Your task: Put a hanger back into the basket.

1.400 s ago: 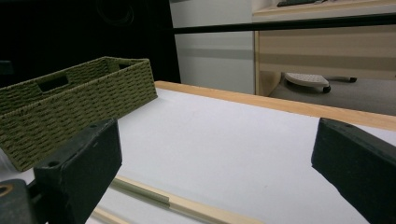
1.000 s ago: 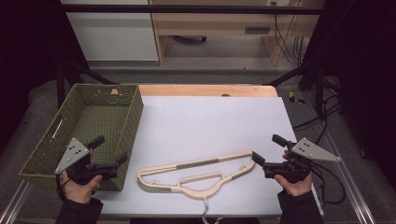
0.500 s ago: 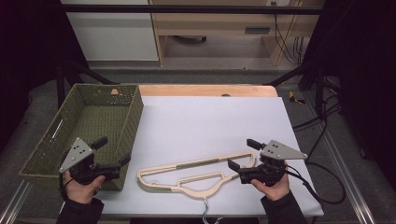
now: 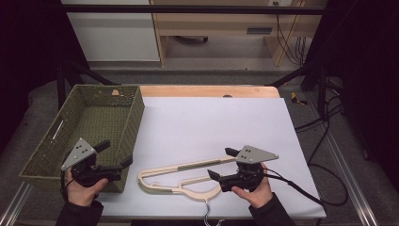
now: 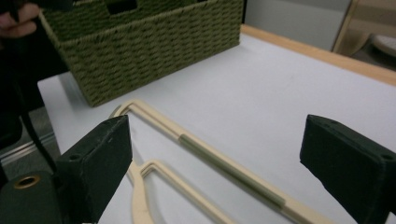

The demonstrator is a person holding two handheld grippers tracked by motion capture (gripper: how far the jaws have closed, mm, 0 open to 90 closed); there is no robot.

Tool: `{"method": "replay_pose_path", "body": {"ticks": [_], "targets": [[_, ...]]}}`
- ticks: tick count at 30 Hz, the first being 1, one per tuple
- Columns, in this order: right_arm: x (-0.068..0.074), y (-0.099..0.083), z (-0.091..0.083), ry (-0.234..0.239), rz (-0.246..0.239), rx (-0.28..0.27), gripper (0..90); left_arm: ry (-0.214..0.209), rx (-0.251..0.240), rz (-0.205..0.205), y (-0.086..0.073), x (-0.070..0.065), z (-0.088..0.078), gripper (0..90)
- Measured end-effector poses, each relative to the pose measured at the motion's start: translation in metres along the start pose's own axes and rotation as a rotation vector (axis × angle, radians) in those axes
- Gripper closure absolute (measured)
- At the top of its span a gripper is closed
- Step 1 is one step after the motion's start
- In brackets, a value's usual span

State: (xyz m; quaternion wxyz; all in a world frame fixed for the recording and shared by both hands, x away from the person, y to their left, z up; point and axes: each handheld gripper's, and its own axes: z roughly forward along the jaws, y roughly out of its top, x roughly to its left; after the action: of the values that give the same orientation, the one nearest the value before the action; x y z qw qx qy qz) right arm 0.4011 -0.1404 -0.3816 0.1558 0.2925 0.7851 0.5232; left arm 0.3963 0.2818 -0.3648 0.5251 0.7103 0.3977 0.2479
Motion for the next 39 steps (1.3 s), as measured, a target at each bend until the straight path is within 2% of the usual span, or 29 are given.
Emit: {"method": "replay_pose_path", "body": {"ticks": [3,7,10,12,14,21,24,26,28,31,34,39], "targets": [[0.007,-0.004,0.012,0.044,0.0,0.045,12.1,-0.012,-0.003,0.0,-0.001,-0.001,-0.001,2.1],[0.016,-0.011,0.029,0.069,-0.027,0.127,15.3,-0.026,-0.004,0.013,-0.002,-0.003,-0.002,1.8],[0.02,-0.018,0.039,0.097,-0.033,0.168,19.0,-0.024,0.007,0.023,-0.003,-0.006,-0.001,1.7],[0.021,-0.019,0.041,0.107,-0.034,0.178,20.2,-0.025,0.011,0.029,-0.004,-0.007,0.0,1.7],[0.023,-0.026,0.048,0.115,-0.03,0.216,24.0,-0.026,0.012,0.035,-0.005,-0.008,0.0,1.9],[0.026,-0.037,0.059,0.156,-0.043,0.278,37.6,-0.021,0.003,0.05,-0.008,-0.011,0.001,2.1],[0.028,-0.042,0.064,0.181,-0.038,0.308,41.4,-0.025,0.009,0.055,-0.009,-0.012,0.003,2.3],[0.029,-0.046,0.067,0.199,-0.052,0.328,43.9,-0.024,0.015,0.055,-0.01,-0.012,0.005,2.4],[0.031,-0.05,0.07,0.2,-0.057,0.354,47.2,-0.027,0.018,0.052,-0.01,-0.012,0.005,2.6],[0.031,-0.054,0.075,0.207,-0.07,0.373,51.9,-0.03,0.021,0.054,-0.01,-0.012,0.006,2.7],[0.031,-0.059,0.079,0.236,-0.084,0.39,55.4,-0.034,0.022,0.059,-0.011,-0.014,0.007,2.7],[0.031,-0.063,0.084,0.245,-0.101,0.407,61.5,-0.04,0.032,0.064,-0.012,-0.015,0.01,2.8]]}}
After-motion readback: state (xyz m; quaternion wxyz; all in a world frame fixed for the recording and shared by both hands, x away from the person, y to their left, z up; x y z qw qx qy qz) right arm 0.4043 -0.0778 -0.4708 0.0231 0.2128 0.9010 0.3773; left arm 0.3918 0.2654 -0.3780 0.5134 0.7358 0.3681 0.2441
